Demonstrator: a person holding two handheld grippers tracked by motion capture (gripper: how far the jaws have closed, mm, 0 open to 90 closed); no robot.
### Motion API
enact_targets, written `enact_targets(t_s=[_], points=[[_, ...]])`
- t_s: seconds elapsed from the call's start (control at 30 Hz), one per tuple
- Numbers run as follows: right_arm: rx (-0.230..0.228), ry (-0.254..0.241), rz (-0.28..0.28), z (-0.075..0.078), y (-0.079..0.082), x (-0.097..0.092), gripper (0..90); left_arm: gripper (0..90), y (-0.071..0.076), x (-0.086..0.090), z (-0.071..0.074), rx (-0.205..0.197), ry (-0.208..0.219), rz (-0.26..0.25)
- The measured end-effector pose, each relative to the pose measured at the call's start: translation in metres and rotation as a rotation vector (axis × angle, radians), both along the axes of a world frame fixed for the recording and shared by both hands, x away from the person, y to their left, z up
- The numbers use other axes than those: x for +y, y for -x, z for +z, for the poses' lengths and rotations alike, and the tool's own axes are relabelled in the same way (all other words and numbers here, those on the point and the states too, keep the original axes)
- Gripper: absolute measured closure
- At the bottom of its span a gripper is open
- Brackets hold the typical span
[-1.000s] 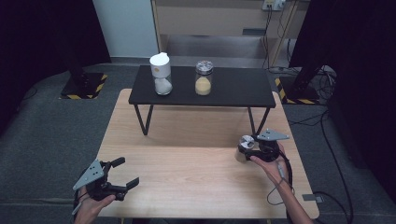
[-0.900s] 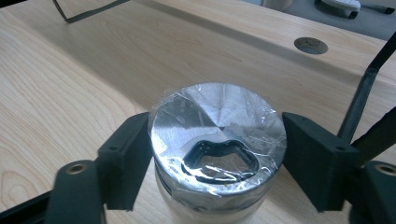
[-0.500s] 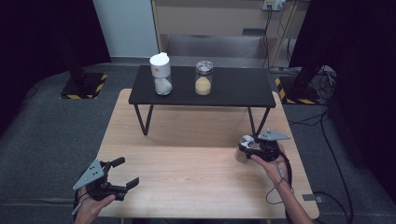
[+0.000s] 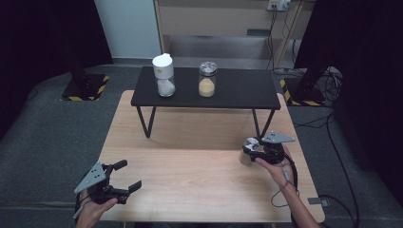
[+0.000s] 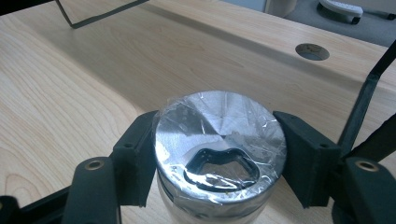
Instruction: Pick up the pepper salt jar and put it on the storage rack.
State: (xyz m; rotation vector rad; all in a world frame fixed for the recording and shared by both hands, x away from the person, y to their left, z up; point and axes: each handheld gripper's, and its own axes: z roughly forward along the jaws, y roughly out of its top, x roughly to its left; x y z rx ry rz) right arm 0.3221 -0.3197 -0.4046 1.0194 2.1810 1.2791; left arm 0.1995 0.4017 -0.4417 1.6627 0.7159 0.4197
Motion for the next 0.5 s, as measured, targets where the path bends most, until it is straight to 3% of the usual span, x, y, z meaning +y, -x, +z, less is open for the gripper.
enact_targets(t_s=[0.5], points=[[0.020,0.016,0.054,0.014,-0.005,-0.001,35.7,1.3,0.000,0.000,0.000,0.000,0.000,0.000]])
